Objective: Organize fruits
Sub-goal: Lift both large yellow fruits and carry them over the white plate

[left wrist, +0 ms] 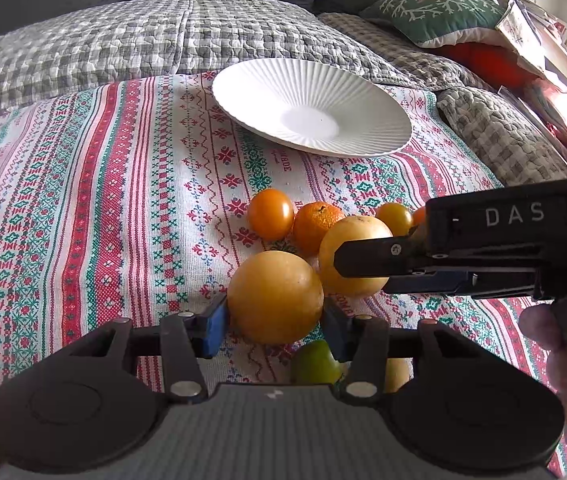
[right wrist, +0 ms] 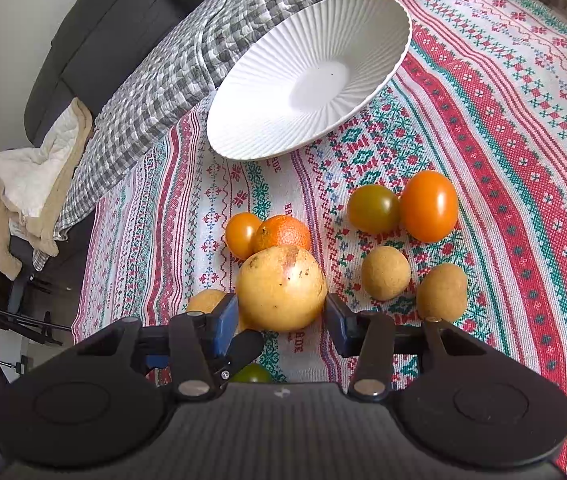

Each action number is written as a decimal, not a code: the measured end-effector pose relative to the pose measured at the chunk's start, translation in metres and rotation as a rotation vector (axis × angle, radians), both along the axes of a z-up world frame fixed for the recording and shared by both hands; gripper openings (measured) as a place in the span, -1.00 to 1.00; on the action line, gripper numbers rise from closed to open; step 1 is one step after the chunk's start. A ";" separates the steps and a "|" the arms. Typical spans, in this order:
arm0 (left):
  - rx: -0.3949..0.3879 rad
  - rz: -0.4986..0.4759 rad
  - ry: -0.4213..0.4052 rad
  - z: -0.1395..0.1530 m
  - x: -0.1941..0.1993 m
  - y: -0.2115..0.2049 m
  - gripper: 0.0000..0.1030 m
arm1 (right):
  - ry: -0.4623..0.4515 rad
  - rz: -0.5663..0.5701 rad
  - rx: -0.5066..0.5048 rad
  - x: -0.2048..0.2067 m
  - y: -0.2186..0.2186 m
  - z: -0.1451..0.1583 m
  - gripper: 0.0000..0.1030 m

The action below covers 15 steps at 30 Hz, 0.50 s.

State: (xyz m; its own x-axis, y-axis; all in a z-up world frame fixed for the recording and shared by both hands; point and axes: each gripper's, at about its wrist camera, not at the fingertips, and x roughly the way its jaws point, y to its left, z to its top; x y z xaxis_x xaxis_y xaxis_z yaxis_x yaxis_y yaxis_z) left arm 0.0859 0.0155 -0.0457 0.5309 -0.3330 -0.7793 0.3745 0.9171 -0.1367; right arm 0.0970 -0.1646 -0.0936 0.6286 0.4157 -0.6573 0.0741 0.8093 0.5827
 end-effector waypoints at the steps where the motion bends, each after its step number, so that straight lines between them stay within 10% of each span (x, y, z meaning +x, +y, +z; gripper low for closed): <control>1: -0.001 0.007 0.006 0.001 0.000 0.000 -0.24 | -0.004 -0.005 0.005 -0.001 -0.002 0.002 -0.17; 15: 0.028 0.033 0.015 0.006 0.006 -0.006 -0.24 | -0.019 -0.052 0.027 -0.005 -0.021 0.007 -0.51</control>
